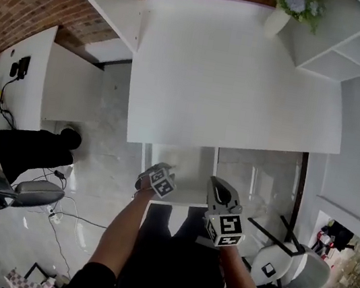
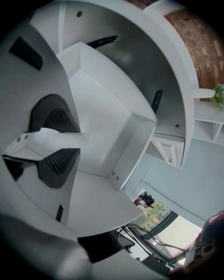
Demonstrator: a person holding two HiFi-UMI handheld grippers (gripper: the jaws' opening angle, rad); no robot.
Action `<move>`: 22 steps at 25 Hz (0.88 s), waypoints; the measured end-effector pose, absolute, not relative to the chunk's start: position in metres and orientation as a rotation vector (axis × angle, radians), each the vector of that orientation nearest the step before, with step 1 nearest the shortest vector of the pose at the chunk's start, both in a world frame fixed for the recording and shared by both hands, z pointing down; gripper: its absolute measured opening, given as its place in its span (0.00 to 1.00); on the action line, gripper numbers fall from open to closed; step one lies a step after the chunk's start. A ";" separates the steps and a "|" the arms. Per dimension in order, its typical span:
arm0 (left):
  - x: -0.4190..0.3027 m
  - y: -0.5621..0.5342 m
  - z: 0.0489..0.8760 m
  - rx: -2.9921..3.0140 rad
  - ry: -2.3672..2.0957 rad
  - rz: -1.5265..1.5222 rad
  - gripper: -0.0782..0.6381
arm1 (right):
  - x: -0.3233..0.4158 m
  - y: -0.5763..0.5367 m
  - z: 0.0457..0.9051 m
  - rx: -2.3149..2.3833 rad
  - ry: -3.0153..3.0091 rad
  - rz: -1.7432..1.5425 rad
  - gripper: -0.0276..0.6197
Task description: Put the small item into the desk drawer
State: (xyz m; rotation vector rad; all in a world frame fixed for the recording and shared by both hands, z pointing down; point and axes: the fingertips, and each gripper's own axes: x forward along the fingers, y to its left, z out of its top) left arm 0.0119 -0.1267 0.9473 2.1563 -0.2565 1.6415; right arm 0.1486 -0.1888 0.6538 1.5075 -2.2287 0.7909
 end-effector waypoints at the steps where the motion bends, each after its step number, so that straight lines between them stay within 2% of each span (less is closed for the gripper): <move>1: 0.012 -0.137 0.941 2.186 -0.295 1.623 0.27 | 0.148 -0.196 0.646 1.510 -2.252 0.759 0.06; 11: -0.058 -0.141 0.846 2.259 -0.813 1.180 0.15 | 0.106 -0.204 0.570 1.497 -2.390 0.676 0.06; 16: -0.098 -0.146 0.783 2.303 -1.064 0.984 0.14 | 0.093 -0.203 0.547 1.516 -2.423 0.623 0.06; 22: -0.106 -0.171 0.654 2.414 -1.361 0.773 0.14 | 0.082 -0.194 0.538 1.533 -2.397 0.594 0.06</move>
